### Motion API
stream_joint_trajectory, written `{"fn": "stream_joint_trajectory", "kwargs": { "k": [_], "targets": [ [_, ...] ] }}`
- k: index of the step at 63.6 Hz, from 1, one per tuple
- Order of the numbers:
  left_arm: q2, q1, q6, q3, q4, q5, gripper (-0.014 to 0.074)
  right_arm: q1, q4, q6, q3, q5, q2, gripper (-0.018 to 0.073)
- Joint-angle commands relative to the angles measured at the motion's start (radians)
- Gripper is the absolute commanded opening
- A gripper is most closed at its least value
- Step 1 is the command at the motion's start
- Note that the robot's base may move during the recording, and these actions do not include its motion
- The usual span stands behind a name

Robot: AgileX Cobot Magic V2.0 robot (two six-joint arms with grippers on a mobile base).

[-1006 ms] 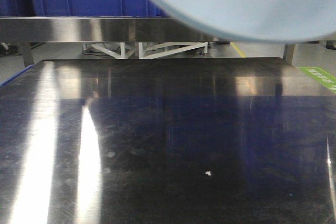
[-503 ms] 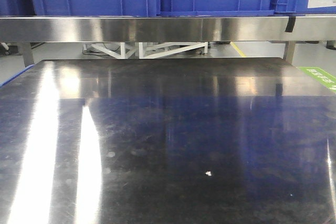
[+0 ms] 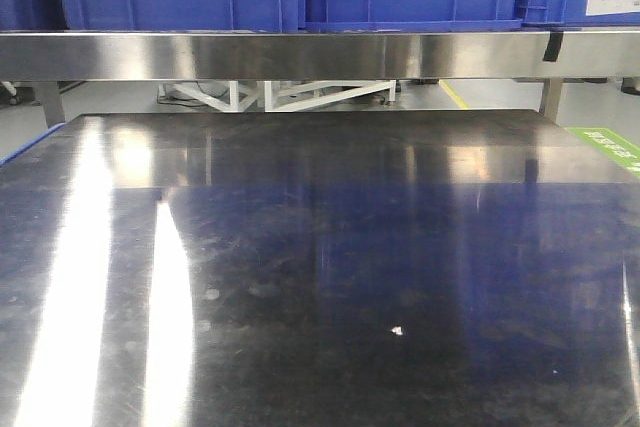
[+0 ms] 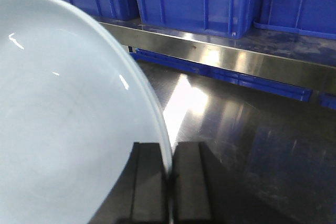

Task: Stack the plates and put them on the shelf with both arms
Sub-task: 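Lift the plate stack up off the table with the right gripper, then drive the base to the blue bin shelf holding the plates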

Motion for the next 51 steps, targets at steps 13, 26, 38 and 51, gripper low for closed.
{"fn": "stream_joint_trajectory", "kwargs": {
  "k": [13,26,38,51],
  "targets": [
    [0.002,0.0,-0.011,-0.029,0.0,-0.074,0.0084,0.001,0.022,-0.001,-0.028,-0.093,-0.002,0.0057],
    [0.002,0.0,-0.011,-0.029,0.0,-0.074,0.0084,0.001,0.022,-0.001,-0.028,-0.093,-0.002,0.0057],
    [0.002,0.0,-0.011,-0.029,0.0,-0.074,0.0084,0.001,0.022,-0.001,-0.028,-0.093,-0.002,0.0057],
    [0.002,0.0,-0.011,-0.029,0.0,-0.074,0.0084,0.001,0.022,-0.001,-0.028,-0.093,-0.002,0.0057]
  ]
}}
